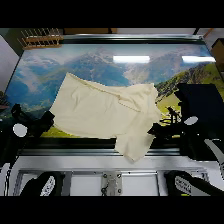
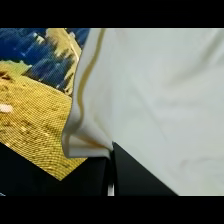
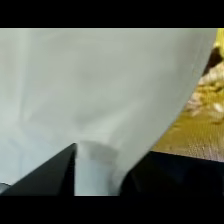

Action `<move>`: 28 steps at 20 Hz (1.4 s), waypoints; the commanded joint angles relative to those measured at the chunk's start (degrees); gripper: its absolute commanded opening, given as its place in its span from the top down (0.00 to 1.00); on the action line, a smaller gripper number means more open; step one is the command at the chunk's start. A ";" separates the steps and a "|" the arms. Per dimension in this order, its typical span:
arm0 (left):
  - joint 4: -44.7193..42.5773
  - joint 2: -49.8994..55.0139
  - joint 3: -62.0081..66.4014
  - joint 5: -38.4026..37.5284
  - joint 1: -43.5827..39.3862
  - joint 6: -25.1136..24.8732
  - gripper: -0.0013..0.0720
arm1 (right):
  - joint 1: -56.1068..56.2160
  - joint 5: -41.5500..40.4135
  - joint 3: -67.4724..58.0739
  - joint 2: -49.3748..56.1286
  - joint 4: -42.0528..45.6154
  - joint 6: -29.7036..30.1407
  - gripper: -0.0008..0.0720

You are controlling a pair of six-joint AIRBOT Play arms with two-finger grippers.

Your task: Fold the clothes and pants, and hang the long-sleeved shirts on hangers.

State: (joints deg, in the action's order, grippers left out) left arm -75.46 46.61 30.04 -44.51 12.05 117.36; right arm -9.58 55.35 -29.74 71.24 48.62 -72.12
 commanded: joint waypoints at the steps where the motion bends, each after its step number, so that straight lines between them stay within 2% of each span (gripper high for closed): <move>1: 0.02 -0.04 0.07 0.02 -0.02 -0.02 0.97 | 1.79 -0.50 -0.11 0.09 -1.09 1.95 0.79; 2: 0.00 -0.04 0.07 0.04 -0.02 -0.02 0.98 | 1.79 -0.98 -0.33 0.04 -0.57 2.08 0.92; 3: 0.00 -0.07 0.09 0.04 -0.02 -0.02 0.97 | 1.79 -1.33 -0.98 -0.31 0.42 2.10 0.97; 6: 0.04 -0.07 4.42 -0.74 1.01 -0.85 0.98 | 1.70 1.29 -8.41 -3.76 4.76 2.03 0.97; 10: 0.57 -4.13 22.25 -1.81 0.57 -3.54 0.97 | 0.96 8.81 -31.63 -11.06 5.75 1.79 0.97; 14: 0.39 -12.00 41.07 0.22 -1.60 -3.58 0.98 | 1.03 8.15 -55.12 -18.12 5.33 1.81 0.97; 16: 0.37 -16.17 46.58 2.60 -3.19 -3.58 0.98 | 1.03 4.83 -61.66 -22.14 5.35 1.84 0.97; 20: -0.09 -23.43 52.57 3.21 -4.61 -3.58 0.98 | 0.98 -3.34 -63.71 -32.02 5.73 1.84 0.97; 23: -0.09 -26.03 54.45 3.15 -4.59 -3.58 0.98 | 1.01 -3.96 -63.71 -36.57 7.28 1.22 0.97; 25: 0.00 -25.99 54.47 2.93 -4.59 -3.58 0.97 | 1.01 -3.87 -63.71 -37.88 8.57 -2.34 0.97; 28: -0.04 -23.17 52.61 -0.52 -4.57 -3.56 0.98 | 1.01 -0.48 -63.69 -36.59 10.88 -11.54 0.97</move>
State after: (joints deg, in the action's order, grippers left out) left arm -75.46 22.20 83.29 -42.37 7.53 113.71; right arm -8.56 52.73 -93.21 34.85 57.08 -76.07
